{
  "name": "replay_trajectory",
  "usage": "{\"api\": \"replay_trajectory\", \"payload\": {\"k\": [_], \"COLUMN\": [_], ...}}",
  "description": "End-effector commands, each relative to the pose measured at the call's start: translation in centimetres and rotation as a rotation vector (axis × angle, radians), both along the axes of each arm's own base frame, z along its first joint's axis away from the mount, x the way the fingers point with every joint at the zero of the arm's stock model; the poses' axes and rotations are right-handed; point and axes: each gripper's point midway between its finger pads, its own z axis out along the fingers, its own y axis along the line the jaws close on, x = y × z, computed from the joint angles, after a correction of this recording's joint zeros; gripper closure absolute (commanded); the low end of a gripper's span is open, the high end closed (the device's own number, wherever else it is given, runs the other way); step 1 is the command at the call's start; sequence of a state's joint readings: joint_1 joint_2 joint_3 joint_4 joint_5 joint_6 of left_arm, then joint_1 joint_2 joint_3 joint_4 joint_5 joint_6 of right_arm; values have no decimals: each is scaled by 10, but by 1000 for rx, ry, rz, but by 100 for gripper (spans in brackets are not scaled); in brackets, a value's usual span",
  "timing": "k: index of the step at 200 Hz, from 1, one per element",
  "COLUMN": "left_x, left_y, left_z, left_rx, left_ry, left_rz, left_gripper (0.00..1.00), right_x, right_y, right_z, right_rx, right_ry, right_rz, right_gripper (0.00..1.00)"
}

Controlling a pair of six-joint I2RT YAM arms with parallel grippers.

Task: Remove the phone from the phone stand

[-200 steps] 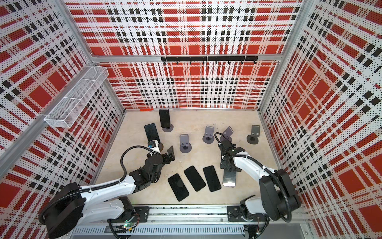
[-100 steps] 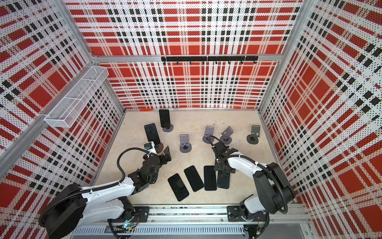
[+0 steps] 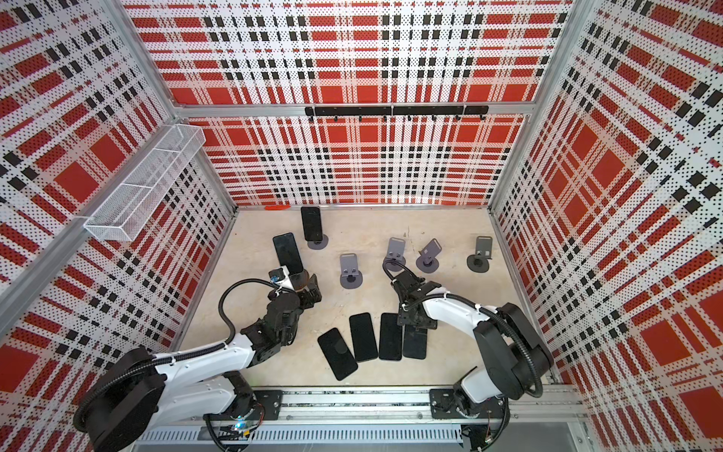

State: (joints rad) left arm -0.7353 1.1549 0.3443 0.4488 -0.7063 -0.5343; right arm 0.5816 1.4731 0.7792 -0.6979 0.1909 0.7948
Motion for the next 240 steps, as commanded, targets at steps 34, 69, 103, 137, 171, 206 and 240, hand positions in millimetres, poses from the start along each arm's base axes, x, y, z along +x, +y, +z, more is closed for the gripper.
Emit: {"api": "replay_trajectory", "payload": {"k": [34,69,103,137,171,206,240], "left_x": [1,1,0,0,0,0,1], "left_y": [-1,-1,1,0,-1,2,-1], "left_z": [-3,-4,-4,-3,-3,-4,-3], "left_rx": [-9,-13,-16,-13,-22,-25,-16], "left_ry": [-1,1,-2,-3,-2,-2,-3], "left_rz": [-4,-6,0,-4,-7,3,-6], "left_gripper": [2,2,2,2,2,2,2], "right_x": [-5,-7,-9,-14,-17,-16,-16], "right_y": [-24,-25,-16,-15,-14,-13,-16], "right_z": [7,-1,-10,-21,-25,-26,-26], "right_rx": [-11,-30,7,9,5,11,-2], "right_ry": [-33,-5,23,79,115,109,101], "right_rz": [-35,-24,-8,5,22,23,20], "right_gripper": [41,40,39,38,36,34,33]}}
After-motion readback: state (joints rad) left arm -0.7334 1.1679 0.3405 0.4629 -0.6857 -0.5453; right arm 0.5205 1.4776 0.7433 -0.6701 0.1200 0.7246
